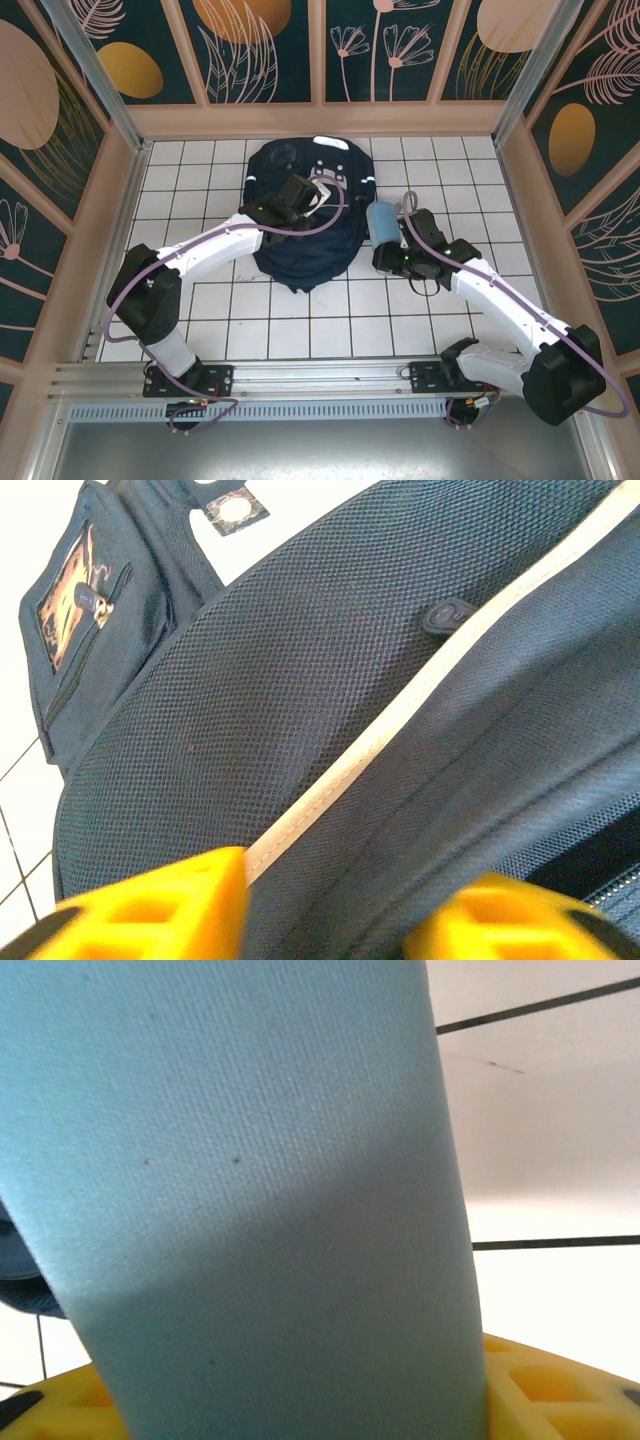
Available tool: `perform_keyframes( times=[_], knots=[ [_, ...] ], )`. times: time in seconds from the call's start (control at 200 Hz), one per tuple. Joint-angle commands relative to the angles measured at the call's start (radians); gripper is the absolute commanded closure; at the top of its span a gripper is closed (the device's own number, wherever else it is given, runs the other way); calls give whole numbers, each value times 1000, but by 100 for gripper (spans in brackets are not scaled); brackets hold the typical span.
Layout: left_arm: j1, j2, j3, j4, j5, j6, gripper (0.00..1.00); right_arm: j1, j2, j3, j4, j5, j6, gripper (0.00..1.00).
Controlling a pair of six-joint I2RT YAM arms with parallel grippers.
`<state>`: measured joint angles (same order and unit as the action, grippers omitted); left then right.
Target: Pack the student bag
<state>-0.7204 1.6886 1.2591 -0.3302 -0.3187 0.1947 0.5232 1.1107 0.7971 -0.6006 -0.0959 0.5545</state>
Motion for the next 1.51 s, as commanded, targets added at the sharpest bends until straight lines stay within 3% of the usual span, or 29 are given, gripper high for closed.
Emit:
perform_keyframes(
  times=[0.0,0.1,0.29,0.616,0.856,1.326,1.426,1.501],
  knots=[
    [5,-9,-3,66,-17,25,70,7,0,47,20,-52,-50,44],
    [4,-36,3,79,-19,12,82,18,10,68,10,-66,-81,44],
    [4,-172,-50,185,-25,-52,100,138,75,121,-28,-45,-134,44],
    [4,-259,-71,252,45,-96,100,189,230,269,-39,-31,-182,44],
    [4,-221,-43,265,-4,-162,100,209,326,330,-104,11,-222,45],
    [4,-258,-106,283,154,-162,100,206,559,621,-109,10,-385,38],
    [5,-262,-119,283,148,-173,100,176,556,643,-54,58,-313,34],
    [5,-262,-127,286,142,-185,100,164,536,629,8,106,-247,18]
  ],
)
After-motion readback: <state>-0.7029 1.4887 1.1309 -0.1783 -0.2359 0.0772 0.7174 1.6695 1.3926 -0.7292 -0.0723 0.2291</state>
